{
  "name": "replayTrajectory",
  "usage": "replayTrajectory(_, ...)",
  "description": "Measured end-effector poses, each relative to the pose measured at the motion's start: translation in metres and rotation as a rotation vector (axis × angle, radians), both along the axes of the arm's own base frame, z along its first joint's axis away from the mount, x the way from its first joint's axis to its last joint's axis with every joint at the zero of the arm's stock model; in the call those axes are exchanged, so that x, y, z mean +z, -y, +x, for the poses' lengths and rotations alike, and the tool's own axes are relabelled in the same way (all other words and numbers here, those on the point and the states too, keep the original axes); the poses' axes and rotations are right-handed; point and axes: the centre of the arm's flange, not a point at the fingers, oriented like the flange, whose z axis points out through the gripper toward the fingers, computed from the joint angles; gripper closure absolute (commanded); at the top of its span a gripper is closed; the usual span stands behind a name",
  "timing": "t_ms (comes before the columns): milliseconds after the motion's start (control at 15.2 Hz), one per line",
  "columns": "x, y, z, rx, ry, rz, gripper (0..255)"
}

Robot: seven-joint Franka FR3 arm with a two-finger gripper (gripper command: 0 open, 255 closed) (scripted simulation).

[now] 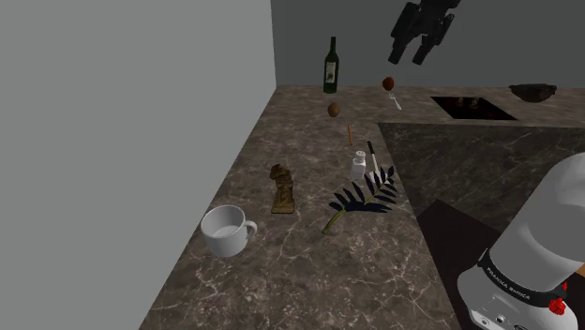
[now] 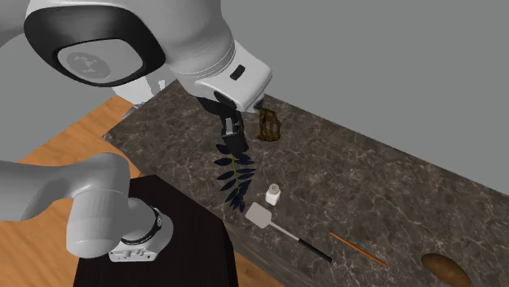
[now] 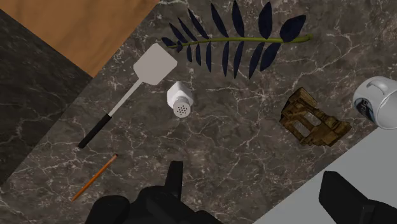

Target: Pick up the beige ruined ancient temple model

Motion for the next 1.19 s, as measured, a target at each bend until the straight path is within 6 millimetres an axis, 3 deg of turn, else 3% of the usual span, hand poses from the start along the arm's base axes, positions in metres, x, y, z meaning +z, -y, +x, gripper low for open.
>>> replayTrajectory(132, -0.003, -0.006, 0.004, 0.0, -0.004, -0.002, 0)
replayTrajectory(330, -0.018, -0.031, 0.019, -0.004, -0.024, -0.015, 0)
replayTrajectory(1188, -0.111, -0.167, 0.101, -0.024, -0.121, -0.078, 0)
